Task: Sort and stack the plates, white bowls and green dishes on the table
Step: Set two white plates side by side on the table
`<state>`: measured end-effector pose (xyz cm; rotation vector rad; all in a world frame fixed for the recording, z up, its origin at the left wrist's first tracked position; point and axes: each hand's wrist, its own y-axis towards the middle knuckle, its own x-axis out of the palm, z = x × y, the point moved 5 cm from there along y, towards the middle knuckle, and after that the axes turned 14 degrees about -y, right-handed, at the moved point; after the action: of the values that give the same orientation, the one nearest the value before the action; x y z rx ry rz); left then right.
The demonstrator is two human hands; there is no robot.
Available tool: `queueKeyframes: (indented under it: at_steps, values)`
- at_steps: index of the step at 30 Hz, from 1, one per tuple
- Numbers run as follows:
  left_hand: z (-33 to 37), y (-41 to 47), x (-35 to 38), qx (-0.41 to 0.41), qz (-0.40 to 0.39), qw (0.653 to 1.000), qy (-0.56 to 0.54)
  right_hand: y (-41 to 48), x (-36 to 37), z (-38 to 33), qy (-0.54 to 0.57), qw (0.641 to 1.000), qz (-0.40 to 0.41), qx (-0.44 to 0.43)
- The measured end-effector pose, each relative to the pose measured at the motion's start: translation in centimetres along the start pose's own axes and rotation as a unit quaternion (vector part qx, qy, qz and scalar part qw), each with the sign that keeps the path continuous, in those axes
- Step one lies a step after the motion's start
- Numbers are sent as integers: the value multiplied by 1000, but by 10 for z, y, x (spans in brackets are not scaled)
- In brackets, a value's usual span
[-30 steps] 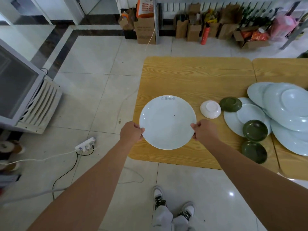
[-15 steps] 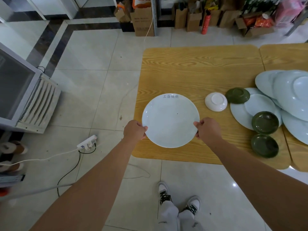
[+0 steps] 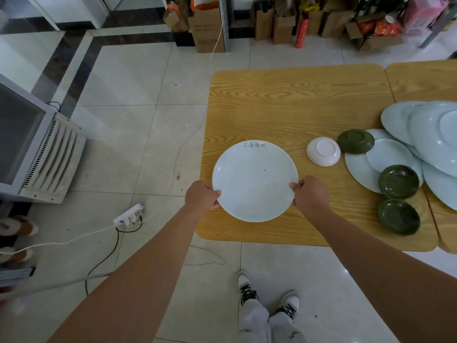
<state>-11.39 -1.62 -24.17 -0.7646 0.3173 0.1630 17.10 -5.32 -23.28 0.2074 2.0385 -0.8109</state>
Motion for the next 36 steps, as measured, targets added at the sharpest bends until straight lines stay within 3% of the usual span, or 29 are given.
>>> queueKeyframes:
  at_steps: [9,24,32,36]
  values:
    - [-1,5,-5,1,-8,1000,29,2,2,1,-9,1000,26,8]
    - [7,15,0,131,40,983,123,16,12,1,18,998,28,52]
    - [13,17,0,104,31,978,178,16,10,0,-1,998,18,54]
    - [35,4,-2,140,98,965,197,18,-8,-1,66,996,11,52]
